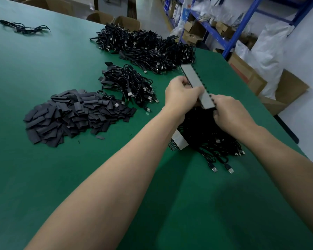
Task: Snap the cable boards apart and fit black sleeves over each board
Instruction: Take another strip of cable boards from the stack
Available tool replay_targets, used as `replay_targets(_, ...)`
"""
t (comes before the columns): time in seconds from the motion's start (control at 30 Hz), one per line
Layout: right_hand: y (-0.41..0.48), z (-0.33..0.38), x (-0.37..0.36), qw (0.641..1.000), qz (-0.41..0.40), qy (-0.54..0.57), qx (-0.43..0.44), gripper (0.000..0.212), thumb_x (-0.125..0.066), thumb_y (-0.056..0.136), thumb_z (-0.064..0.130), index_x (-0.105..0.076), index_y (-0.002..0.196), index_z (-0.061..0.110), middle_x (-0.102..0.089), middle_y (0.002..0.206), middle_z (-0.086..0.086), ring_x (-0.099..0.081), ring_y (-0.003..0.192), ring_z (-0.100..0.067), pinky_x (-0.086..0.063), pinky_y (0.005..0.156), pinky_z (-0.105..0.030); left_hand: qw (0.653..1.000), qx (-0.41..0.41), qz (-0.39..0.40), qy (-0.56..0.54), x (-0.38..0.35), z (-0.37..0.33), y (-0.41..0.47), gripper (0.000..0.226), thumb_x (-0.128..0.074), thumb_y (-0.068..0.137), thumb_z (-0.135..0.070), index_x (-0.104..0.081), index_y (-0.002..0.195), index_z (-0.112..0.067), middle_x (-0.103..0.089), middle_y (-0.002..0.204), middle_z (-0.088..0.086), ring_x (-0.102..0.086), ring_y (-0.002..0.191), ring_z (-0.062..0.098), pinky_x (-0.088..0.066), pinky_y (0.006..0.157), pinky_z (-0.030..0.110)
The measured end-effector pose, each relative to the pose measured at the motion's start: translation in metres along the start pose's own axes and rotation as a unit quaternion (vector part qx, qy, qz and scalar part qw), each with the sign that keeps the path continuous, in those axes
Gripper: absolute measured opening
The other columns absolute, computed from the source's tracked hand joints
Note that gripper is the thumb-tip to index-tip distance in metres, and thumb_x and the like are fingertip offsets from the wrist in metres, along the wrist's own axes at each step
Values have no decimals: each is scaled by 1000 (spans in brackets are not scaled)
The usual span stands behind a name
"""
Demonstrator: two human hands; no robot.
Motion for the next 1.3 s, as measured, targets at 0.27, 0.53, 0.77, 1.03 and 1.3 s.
replay_targets(0.27,-9,3,-16,986,100,121,-52,25,-69,95,12,-70,114,27,-67,111,-2,-65,98,-23,-51,82,-32,990,-125,72,4,34,-124,-51,18,-74,90,-5,-60,100,1,-71,91,11,-71,61,12,-60,64,25)
replay_targets(0.53,-92,116,95,877,-106,447,141,74,-71,90,34,-34,153,35,-44,154,21,-41,145,-3,-42,110,-34,988,-154,-11,-16,103,-122,-122,16,-73,89,-4,-57,87,-6,-61,77,11,-56,53,12,-50,55,21)
replay_targets(0.77,-115,159,87,809,-221,544,35,23,-71,98,18,-67,121,22,-76,108,11,-74,100,-10,-61,84,-39,989,-127,-6,82,127,-95,-165,29,-71,95,-38,-71,99,-9,-79,82,-1,-73,73,10,-63,76,37)
replay_targets(1.03,-110,164,21,673,26,731,-109,40,-70,97,29,-55,115,-3,-79,90,-18,-78,78,-33,-63,64,-34,961,-160,-101,200,221,-71,-155,26,-66,95,-51,-76,97,-27,-77,91,-4,-70,85,7,-52,76,27)
replay_targets(1.3,-98,165,-46,556,158,783,-232,74,-78,77,30,-50,133,-10,-77,95,-24,-75,67,-18,-59,55,-26,989,-39,70,122,214,9,-125,34,-60,95,-46,-72,69,-26,-66,71,-3,-68,73,12,-58,73,26)
Point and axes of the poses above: each hand's wrist, its own y-axis towards the middle knuckle, its own x-axis out of the back of the hand, z = x × y, the point moved 8 cm from there along y, towards the middle knuckle
